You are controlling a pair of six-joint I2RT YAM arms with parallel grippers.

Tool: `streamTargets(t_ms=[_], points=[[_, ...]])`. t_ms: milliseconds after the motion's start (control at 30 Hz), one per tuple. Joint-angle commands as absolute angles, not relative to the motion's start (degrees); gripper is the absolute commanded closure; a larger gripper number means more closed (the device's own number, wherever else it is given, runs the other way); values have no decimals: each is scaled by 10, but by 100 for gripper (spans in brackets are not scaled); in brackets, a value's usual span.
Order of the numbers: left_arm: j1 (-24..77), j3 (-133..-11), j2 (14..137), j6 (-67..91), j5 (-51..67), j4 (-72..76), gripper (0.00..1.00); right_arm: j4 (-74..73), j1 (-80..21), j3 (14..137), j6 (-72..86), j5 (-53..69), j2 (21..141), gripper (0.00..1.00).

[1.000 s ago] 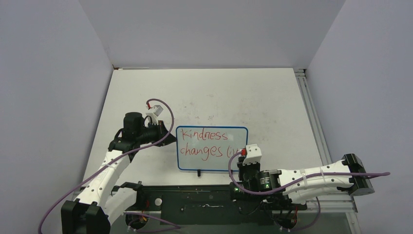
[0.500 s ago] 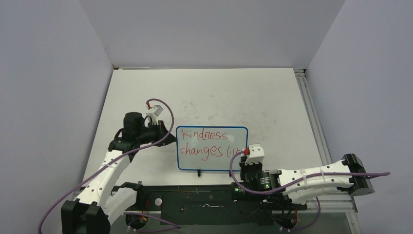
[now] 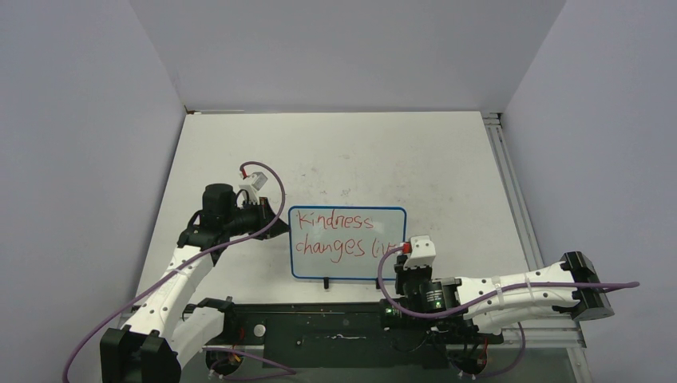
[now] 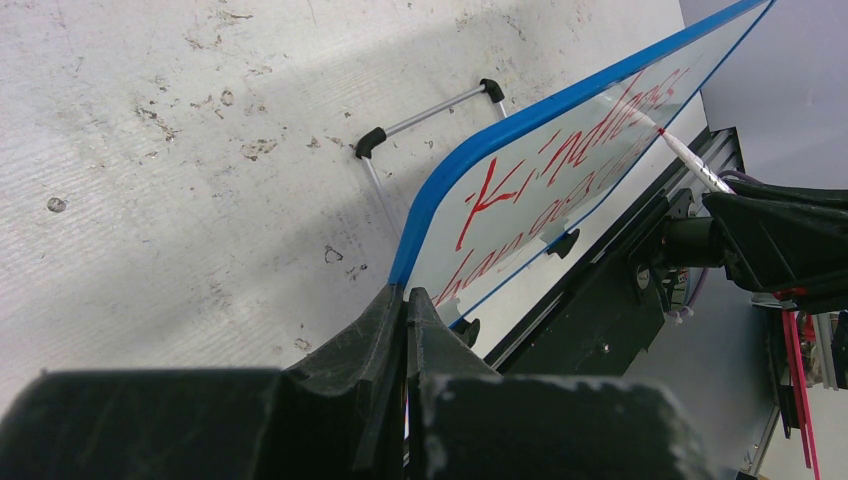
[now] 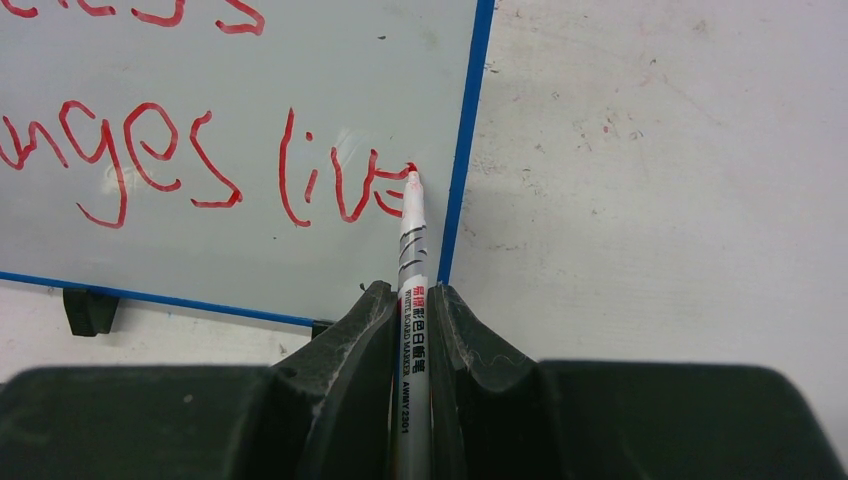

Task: Write a sentence on the whiteboard

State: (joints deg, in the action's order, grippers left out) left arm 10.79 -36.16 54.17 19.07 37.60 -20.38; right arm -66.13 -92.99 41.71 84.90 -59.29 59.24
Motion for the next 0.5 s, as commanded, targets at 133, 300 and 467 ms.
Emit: streamTargets(t_ms=[133,300,467], points=[[110,-383,538,190,383,-184,100,-631,-967,423,811,-628,578,95],[111,-383,538,190,384,-183,100,-631,-976,425,818,-632,593,95],[110,-383,538,191,384,-185,100,-674,-976,432,862,-632,604,95]])
